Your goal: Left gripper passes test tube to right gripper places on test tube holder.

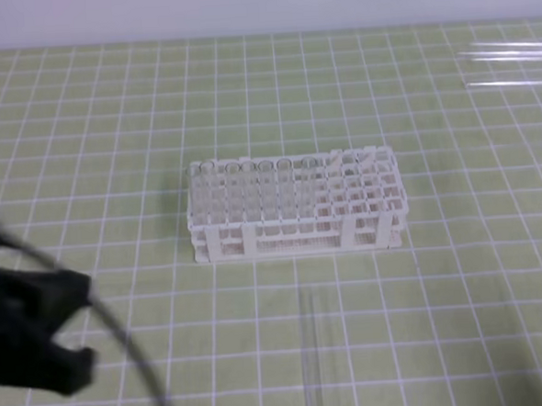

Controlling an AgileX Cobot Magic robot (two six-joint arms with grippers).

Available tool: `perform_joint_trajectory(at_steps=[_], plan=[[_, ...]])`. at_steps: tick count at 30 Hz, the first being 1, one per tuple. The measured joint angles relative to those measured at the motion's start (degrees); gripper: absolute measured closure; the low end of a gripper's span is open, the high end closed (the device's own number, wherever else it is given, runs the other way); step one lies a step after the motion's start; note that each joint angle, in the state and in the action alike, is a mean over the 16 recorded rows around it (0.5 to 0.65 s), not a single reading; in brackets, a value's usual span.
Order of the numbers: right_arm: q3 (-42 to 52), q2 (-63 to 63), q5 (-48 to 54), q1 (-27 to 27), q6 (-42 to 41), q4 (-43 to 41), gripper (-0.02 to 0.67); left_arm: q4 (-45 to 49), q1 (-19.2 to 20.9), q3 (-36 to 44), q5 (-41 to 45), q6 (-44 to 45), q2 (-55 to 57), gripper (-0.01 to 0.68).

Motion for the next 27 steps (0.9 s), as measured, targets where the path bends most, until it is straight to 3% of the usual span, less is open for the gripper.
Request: perform_joint_trajectory(at_steps=[7, 14, 22, 27], plan=[[0.0, 0.0, 0.0, 0.0, 0.0, 0.0, 0.666, -2.15, -5.94, -10.45, 7.91, 4.87, 21.52, 0.675], [0.0, 0.0, 0.0, 0.0, 0.0, 0.0, 0.666, -7.55, -8.86, -18.87, 13.83, 5.52, 38.12, 0.674], [0.0, 0.0, 0.0, 0.0, 0.0, 0.0, 0.666, -13.84, -9.94, -24.79, 17.6, 3.54, 48.69, 0.671], [0.0, 0.01, 0.0, 0.0, 0.0, 0.0, 0.666, -16.94, -9.98, -25.76, 17.34, 2.85, 52.37, 0.63]])
